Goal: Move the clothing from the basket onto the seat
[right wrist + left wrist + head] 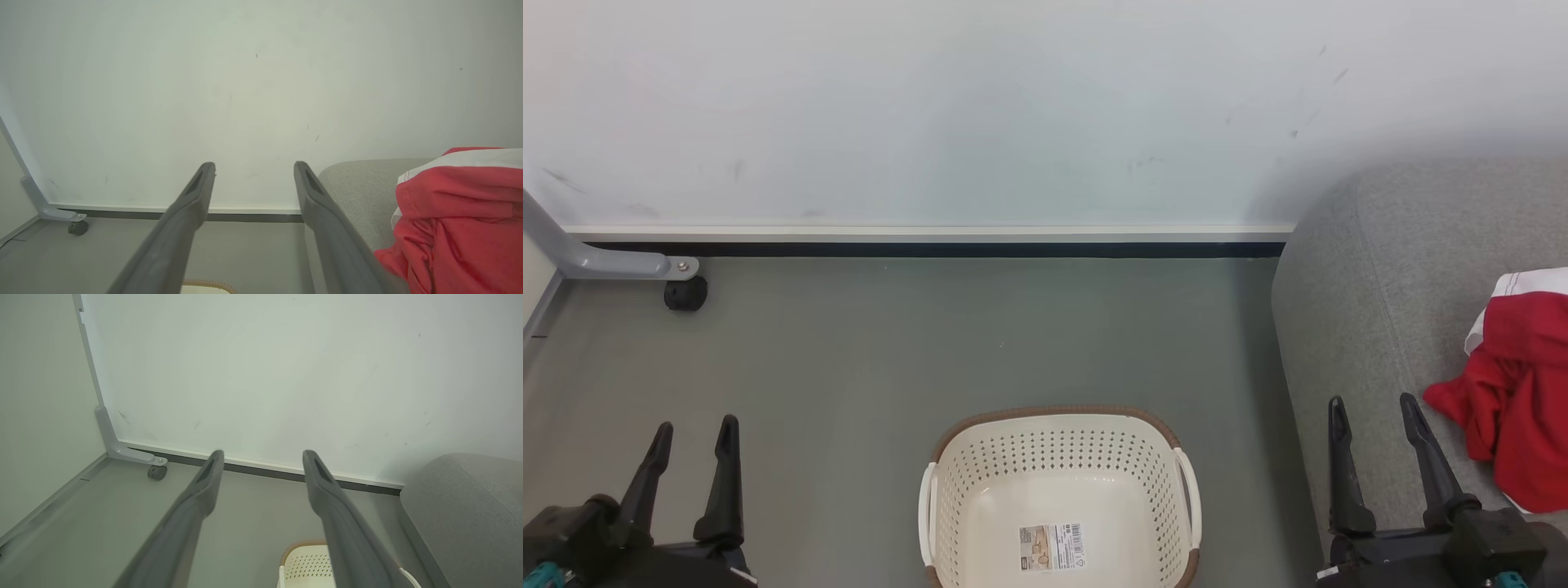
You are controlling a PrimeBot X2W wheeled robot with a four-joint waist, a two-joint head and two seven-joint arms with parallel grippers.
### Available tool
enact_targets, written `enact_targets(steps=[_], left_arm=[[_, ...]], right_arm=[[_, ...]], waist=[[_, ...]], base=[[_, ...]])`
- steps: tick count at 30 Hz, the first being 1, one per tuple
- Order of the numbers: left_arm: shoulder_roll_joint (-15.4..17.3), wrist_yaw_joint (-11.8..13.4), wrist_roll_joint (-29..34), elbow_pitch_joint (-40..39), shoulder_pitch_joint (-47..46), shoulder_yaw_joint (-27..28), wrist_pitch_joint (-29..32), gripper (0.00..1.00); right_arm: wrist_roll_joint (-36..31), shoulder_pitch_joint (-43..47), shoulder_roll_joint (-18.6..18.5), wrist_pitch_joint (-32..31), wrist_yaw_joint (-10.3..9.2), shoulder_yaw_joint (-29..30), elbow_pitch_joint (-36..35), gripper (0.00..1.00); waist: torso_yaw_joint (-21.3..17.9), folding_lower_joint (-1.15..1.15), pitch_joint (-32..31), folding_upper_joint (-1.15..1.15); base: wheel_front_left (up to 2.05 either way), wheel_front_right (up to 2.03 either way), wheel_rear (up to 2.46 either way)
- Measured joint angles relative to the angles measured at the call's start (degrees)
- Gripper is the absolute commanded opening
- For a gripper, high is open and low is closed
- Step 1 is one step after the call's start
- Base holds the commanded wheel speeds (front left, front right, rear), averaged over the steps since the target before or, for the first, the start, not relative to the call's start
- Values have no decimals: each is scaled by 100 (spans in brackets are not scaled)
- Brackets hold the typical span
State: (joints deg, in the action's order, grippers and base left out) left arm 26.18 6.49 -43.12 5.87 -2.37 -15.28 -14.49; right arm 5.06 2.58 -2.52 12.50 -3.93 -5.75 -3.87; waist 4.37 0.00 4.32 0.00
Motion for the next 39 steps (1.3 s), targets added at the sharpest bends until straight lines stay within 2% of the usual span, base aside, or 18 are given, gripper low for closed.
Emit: enact_targets(steps=[3, 4, 12, 39], left_arm=[[-30, -51, 2, -1, 1, 34, 0, 100], [-46, -65, 1, -1, 1, 41, 0, 0], [-364, -102, -32, 227, 161, -56, 27, 0], [-858, -404, -1402, 411, 144, 468, 588, 0]], right_arm=[[5, -9, 0, 22, -18, -4, 16, 100], [5, -22, 0, 27, -21, -9, 26, 0], [15, 94, 20, 12, -12, -19, 312, 0], [2443, -80, 25, -500, 270, 344, 764, 0]], waist=[[-16, 0, 6, 0], [-22, 0, 6, 0], [-29, 0, 6, 0], [-147, 0, -114, 0]], base=[[0, 0, 0], [0, 0, 0], [0, 0, 0], [0, 0, 0]])
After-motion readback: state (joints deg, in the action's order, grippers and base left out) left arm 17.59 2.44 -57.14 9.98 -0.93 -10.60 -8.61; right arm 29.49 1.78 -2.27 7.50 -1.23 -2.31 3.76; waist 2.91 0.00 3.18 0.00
